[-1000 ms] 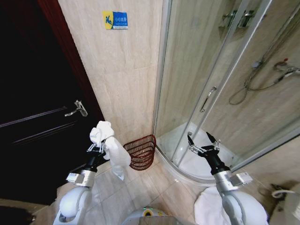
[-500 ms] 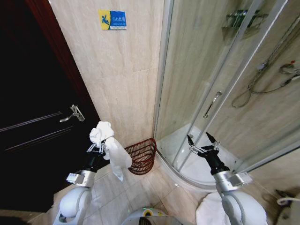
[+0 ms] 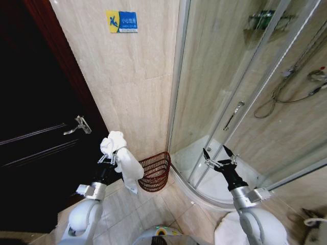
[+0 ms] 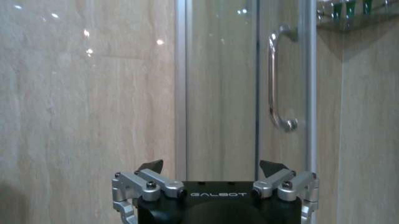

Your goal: Discard the used towel into the hamper.

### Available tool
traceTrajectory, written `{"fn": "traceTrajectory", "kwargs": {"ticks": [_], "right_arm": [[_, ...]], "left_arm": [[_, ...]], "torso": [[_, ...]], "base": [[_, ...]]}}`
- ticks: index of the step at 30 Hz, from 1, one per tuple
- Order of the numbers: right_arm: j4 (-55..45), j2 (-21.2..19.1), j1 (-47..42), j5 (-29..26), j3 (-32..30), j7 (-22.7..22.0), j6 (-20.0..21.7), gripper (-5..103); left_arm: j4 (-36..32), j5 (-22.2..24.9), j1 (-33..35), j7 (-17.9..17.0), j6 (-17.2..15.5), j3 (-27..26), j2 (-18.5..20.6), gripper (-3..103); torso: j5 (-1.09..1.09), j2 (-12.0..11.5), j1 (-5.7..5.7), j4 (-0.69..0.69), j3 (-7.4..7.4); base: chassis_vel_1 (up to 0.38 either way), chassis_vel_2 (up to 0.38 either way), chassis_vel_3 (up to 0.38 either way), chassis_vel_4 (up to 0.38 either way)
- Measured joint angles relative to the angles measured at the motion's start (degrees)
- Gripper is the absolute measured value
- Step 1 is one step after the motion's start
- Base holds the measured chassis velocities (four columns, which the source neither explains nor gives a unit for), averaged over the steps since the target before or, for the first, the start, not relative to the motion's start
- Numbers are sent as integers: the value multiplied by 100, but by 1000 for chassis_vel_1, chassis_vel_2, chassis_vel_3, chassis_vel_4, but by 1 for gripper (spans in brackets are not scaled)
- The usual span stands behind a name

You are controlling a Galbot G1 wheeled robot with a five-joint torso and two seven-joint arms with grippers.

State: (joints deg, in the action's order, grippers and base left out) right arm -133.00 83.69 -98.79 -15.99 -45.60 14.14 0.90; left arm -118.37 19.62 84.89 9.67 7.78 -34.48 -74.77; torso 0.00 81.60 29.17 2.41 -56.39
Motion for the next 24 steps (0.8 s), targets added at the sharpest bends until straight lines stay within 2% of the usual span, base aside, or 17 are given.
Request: {"fn": "traceTrajectory", "kwargs": {"ticks": [5, 7, 13, 24], "right_arm": [[123, 88, -5, 41, -4, 0, -70, 100], [169, 153, 1, 82, 4, 0, -95, 100], [202, 240, 25, 171, 27, 5, -104, 100], [389, 353, 2, 262, 14, 25, -229, 100]], "left_arm": [[128, -110, -236, -23, -80, 381, 66, 11], [336, -207, -423, -27, -83, 702, 110, 11], [848, -364, -762, -18, -51, 1178, 83, 11], [1783, -484, -1718, -128, -23, 1567, -172, 11]], "torso": [[-1, 0, 1, -1, 0], [0, 0, 1, 0, 0], [-1, 0, 1, 0, 0], [-2, 0, 1, 0, -1]], "base": [[0, 0, 0, 0], [0, 0, 0, 0], [0, 0, 0, 0], [0, 0, 0, 0]]}}
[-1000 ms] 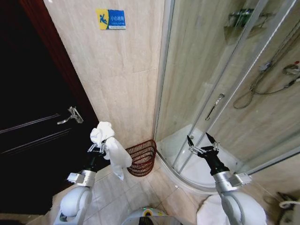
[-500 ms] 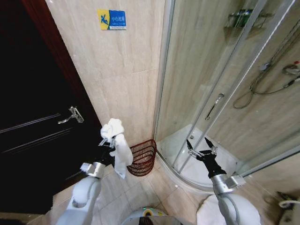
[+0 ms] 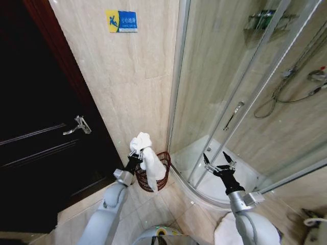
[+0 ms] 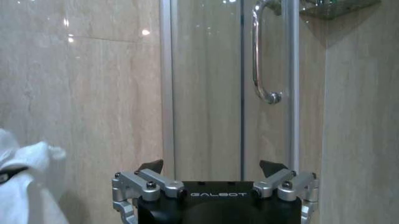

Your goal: Discard the used towel into the hamper.

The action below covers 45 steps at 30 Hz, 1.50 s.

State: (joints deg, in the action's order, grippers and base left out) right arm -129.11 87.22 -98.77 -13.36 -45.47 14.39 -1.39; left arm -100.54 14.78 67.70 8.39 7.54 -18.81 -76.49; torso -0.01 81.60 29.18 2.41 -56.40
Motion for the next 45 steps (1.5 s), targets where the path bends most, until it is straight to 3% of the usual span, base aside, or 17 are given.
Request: {"fn": "traceTrajectory", "kwargs": {"ticks": [17, 39, 45], "right_arm": [[95, -9, 32, -6, -86, 6, -38, 100], [258, -158, 125, -54, -111, 5, -34, 100], [304, -142, 169, 13, -50, 5, -10, 100]], "left_arm": [[1129, -2, -1246, -131, 126, 663, -294, 11], [2196, 10, -2404, -175, 233, 834, -667, 11], [2324, 41, -2389, -174, 260, 833, -713, 11]], "torso": [[1, 0, 0, 0, 0], [1, 0, 0, 0, 0], [1, 0, 0, 0, 0]], "base": [[0, 0, 0, 0], [0, 0, 0, 0], [0, 0, 0, 0]]}}
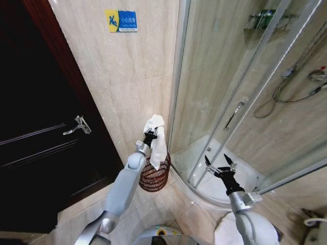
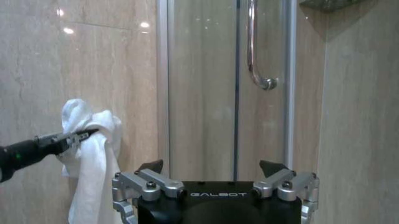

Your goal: Discard the used towel into the hamper.

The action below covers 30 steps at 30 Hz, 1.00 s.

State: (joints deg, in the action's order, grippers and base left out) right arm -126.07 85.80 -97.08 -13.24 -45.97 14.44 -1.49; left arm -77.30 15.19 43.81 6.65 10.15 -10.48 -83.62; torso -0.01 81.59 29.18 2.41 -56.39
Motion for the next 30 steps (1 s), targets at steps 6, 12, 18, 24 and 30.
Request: {"fn": "traceTrajectory", "kwargs": {"ticks": [6, 12, 18, 24, 30], "right_arm": [[22, 9, 43, 48, 63, 8, 15, 100], [19, 11, 28, 47, 52, 34, 19, 100], [68, 10, -6, 37, 43, 42, -25, 100], [73, -1, 4, -15, 26, 44, -42, 100], [100, -16, -36, -92, -26, 44, -126, 100]], "left_arm": [[444, 64, 159, 89, 333, -31, -262, 11], [1421, 314, 93, 267, 1168, -68, -692, 11], [2108, 493, 34, 385, 1570, -37, -868, 11], [2134, 569, 93, 452, 1566, 206, -869, 11], [2214, 531, 340, 436, 1497, 525, -863, 11]], "torso": [[0, 0, -1, 0, 0], [0, 1, -1, 0, 0], [-1, 1, 0, 0, 0], [0, 1, 0, 0, 0], [1, 1, -1, 0, 0]], "base": [[0, 0, 0, 0], [0, 0, 0, 0], [0, 0, 0, 0], [0, 0, 0, 0], [0, 0, 0, 0]]}}
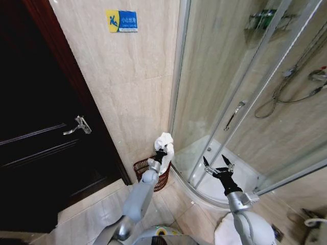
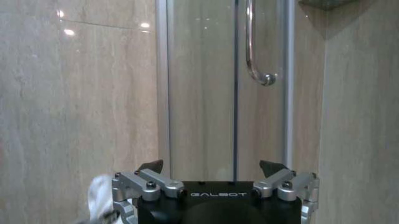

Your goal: Discard the used towel into the hamper.

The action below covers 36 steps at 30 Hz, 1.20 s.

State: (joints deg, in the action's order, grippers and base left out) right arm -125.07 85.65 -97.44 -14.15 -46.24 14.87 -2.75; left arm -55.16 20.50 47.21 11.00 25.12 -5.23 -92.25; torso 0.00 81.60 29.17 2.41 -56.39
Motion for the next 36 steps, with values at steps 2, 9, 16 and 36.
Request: {"fn": "traceTrajectory", "kwargs": {"ticks": [2, 9, 16, 36], "right_arm": [[8, -1, -7, -10, -9, 0, -13, 100], [65, 36, -33, -41, 8, 7, -89, 100], [59, 88, -36, -40, 43, 7, -93, 100], [172, 191, -27, 48, 122, 74, -169, 100]], "left_arm": [[56, -4, 24, -2, 4, 33, 1, 11], [-97, -175, 224, -194, -77, 218, 6, 11], [-45, -792, 284, -363, -215, 77, 9, 11], [-225, -630, 474, -405, -277, -254, 10, 11]], "torso": [[0, 0, 0, 0, 0], [0, 0, 0, 0, 0], [0, 0, 0, 1, 0], [0, -333, -155, 0, 176]], "base": [[0, 0, 0, 0], [0, 0, 0, 0], [0, 0, 0, 0], [0, 0, 0, 0]]}}
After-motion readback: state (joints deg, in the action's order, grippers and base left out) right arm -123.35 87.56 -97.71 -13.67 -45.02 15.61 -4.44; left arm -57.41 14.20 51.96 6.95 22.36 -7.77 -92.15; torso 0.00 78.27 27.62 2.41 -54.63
